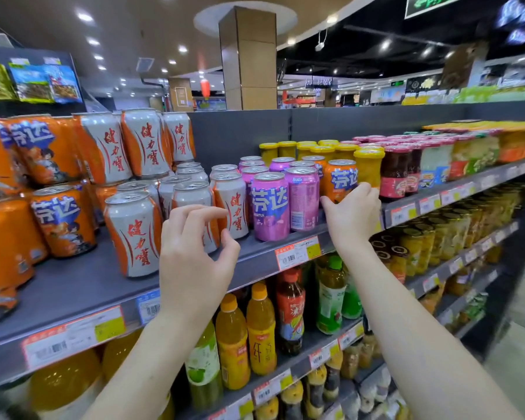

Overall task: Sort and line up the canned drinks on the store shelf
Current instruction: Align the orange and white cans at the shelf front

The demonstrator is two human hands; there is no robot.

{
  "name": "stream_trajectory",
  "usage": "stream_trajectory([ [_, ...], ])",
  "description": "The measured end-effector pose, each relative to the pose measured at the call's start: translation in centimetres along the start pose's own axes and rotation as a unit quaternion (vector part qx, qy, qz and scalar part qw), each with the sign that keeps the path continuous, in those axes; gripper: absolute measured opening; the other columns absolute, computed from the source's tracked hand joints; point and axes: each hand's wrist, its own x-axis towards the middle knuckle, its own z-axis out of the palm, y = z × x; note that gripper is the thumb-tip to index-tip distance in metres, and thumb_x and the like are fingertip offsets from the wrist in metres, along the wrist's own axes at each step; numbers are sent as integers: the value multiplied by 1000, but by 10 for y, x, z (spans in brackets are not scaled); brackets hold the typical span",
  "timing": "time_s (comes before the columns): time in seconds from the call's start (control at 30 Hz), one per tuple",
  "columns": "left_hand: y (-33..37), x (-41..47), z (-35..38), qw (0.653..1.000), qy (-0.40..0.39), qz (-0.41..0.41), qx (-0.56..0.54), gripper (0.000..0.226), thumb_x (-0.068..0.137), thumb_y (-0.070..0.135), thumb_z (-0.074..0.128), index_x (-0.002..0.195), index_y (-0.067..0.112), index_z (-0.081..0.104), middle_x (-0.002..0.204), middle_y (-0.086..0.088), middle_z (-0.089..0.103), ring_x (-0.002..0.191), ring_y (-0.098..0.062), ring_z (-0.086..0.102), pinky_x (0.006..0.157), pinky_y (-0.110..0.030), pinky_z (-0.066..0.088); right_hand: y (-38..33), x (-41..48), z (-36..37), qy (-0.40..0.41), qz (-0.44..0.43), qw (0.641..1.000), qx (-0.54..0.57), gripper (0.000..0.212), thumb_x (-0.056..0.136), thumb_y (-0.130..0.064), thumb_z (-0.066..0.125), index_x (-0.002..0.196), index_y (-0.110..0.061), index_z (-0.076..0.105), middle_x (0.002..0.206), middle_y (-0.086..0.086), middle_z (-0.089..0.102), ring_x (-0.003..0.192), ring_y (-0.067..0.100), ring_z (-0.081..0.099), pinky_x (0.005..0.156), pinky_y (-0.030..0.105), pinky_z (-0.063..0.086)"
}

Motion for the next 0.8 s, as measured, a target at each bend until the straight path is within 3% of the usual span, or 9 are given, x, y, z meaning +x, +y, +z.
stream_trajectory([
  [0.2,-2,1,-4,1000,2,-14,-11,28,86,9,72,114,10,68,112,-5,62,106,-20,59,90,-25,50,2,-4,-10,24,-37,992,117,67,75,-44,83,125,-9,55,122,7,55,117,26,53,98,45,50],
  [0.33,0,1,-3,999,-7,-18,-27,30,87,11,72,116,11,67,112,-2,61,105,-20,60,90,-35,53,-18,-16,-47,66,-65,976,199,63,75,-41,83,123,-11,56,117,-3,50,111,20,55,86,21,43],
  [0.4,7,2,-3,999,-9,-26,-45,30,88,11,72,118,12,66,111,0,62,105,-17,60,90,-33,53,-31,-30,-69,79,-82,966,233,60,76,-39,84,122,-12,56,114,-5,48,107,15,54,79,8,38],
  [0.47,19,4,-3,996,-14,-41,-73,30,91,16,70,120,13,65,112,2,63,106,-12,61,90,-26,52,-46,-52,-88,73,-104,958,258,58,76,-37,85,120,-12,56,113,-4,49,101,10,52,77,3,37],
  [0.53,32,5,-6,992,-25,-62,-110,31,93,24,68,123,16,64,115,6,64,108,-7,61,88,-13,48,-59,-80,-98,46,-128,954,268,58,74,-37,87,118,-14,56,111,-4,51,96,5,50,78,2,37],
  [0.6,41,6,-11,987,-32,-82,-133,36,95,35,66,127,20,62,119,10,64,113,-3,61,89,-10,47,-71,-109,-100,0,-151,948,280,59,73,-40,88,117,-16,56,109,-6,53,96,4,53,78,6,42],
  [0.7,38,7,-25,986,-21,-109,-123,51,92,51,67,133,22,60,121,12,64,117,-6,59,95,-19,49,-88,-151,-92,-73,-178,932,309,57,74,-41,88,116,-18,58,108,-7,54,100,10,57,80,18,50],
  [0.8,23,7,-46,984,10,-139,-111,56,84,55,75,128,23,62,115,10,68,110,-8,65,92,-31,55,-107,-185,-76,-99,-197,918,329,57,73,-34,91,116,-15,58,109,-6,55,103,16,57,86,30,51],
])
